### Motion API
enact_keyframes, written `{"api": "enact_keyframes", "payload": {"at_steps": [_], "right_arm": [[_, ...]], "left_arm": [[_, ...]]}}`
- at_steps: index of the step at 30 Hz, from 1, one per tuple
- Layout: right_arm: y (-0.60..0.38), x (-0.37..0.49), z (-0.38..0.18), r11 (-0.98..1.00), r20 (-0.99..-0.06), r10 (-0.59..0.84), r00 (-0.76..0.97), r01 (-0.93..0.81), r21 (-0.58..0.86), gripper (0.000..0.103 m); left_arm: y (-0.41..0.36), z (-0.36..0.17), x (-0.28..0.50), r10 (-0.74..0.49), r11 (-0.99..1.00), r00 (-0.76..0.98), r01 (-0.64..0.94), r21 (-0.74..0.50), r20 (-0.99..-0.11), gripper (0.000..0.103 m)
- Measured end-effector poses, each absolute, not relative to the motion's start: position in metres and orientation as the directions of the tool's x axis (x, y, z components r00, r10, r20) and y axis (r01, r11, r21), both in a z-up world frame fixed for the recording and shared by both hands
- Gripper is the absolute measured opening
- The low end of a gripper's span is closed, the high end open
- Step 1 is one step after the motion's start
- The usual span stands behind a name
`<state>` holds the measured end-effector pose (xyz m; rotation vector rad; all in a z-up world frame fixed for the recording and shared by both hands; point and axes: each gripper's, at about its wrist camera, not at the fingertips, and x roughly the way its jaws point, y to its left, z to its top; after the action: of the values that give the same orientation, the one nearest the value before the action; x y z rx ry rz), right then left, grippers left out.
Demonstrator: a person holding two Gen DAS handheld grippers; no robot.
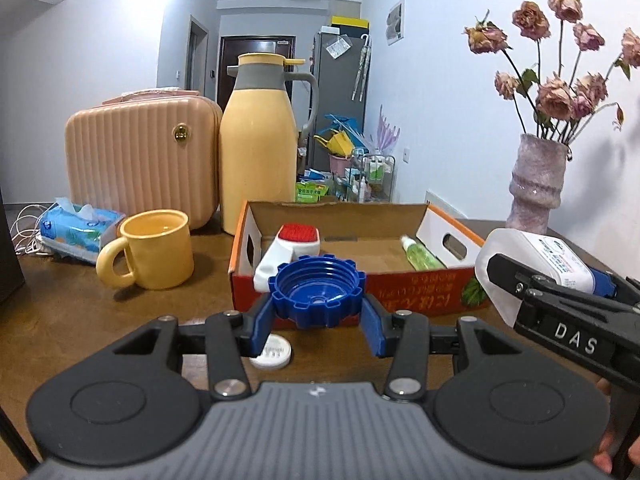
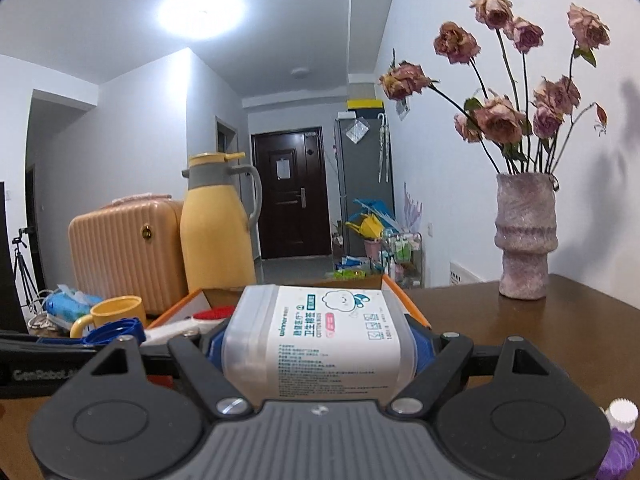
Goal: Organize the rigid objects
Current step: 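Carry the blue cap and white container over the cardboard box with both tools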
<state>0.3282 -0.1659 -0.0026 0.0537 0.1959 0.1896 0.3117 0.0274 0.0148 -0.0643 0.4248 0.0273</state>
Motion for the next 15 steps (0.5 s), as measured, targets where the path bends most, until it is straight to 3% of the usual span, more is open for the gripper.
{"api": "enact_keyframes", "payload": {"at_steps": [15], "right_arm": [[-0.159,0.385,-0.001,0.985,-0.185,0.161,0.969,-0.147,0.085,0.082]], "left_arm": [[0.018,0.020,0.378,0.055,0.994,0.917,-0.089,-0.069,-0.395,0.047]]}}
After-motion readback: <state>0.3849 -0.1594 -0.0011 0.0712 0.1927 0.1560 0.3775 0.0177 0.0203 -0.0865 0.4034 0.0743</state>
